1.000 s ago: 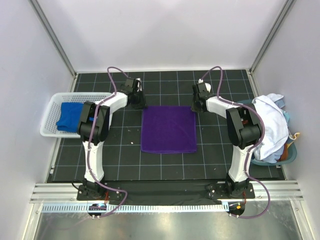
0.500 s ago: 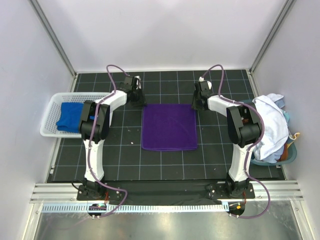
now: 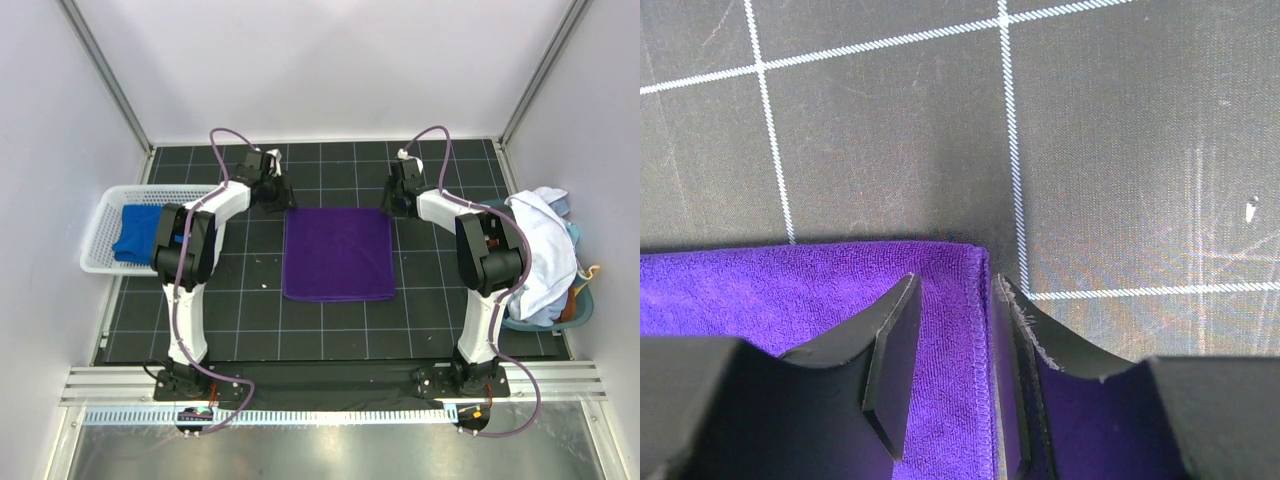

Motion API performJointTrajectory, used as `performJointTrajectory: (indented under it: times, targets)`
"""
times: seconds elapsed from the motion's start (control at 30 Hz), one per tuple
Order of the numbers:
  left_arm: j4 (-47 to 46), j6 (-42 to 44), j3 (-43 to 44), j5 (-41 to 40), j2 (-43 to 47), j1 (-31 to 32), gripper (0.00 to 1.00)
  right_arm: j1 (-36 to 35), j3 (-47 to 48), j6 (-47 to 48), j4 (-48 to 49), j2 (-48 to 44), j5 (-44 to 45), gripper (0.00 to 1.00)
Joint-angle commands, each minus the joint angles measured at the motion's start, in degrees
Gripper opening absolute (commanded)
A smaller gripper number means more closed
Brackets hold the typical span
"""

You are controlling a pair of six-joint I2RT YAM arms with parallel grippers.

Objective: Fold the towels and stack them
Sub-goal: Fold the towel

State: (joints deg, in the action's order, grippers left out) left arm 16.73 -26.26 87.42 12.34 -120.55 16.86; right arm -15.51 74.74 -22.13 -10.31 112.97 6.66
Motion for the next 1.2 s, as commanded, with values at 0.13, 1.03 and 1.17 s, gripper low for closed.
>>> performJointTrajectory:
  times: [0.13,1.03,1.17]
  targets:
    - [-1.35,1.56,-0.32,3.04,2.17,-0.25,0.45,0.21,2.25,1.56,0.99,-0.82,-0.85,0.41]
    - [3.66,4.55,1.53,-5.48,-4.25,1.86,0.4,0.21,2.87,1.83,0.73,3.57,-1.12,0.41]
    - [2.87,4.38,1.09,-5.57,-4.95,2.03,0.36,0.3,2.96,1.74,1.16,4.01,-1.73,0.41]
